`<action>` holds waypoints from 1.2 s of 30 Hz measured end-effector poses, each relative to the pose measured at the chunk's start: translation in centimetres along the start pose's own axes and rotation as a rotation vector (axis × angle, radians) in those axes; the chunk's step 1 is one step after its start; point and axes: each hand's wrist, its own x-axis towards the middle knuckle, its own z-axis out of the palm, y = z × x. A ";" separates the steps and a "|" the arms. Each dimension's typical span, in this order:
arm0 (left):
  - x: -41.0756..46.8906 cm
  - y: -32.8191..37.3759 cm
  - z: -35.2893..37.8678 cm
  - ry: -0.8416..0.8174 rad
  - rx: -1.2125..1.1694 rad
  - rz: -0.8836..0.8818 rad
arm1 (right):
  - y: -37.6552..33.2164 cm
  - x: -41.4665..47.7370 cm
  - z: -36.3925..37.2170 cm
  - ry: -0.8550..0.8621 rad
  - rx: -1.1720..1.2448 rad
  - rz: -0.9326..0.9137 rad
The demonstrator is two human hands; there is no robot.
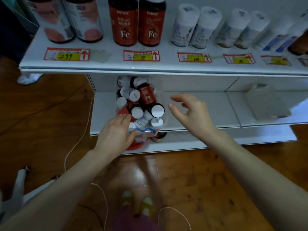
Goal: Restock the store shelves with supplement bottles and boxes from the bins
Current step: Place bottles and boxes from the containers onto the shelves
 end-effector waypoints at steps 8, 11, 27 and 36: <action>3.0 -3.1 8.5 -0.023 -0.047 -0.020 | 8.1 0.0 9.6 -0.138 -0.036 0.147; 4.8 -4.0 10.8 0.018 -0.039 -0.038 | 10.0 1.0 12.1 -0.115 -0.064 0.149; 9.4 -5.1 15.3 0.001 0.178 -0.066 | 12.3 3.8 15.7 -0.040 -0.061 0.125; 9.1 -5.6 13.6 0.007 0.176 0.021 | 12.8 2.9 15.5 0.037 -0.007 0.146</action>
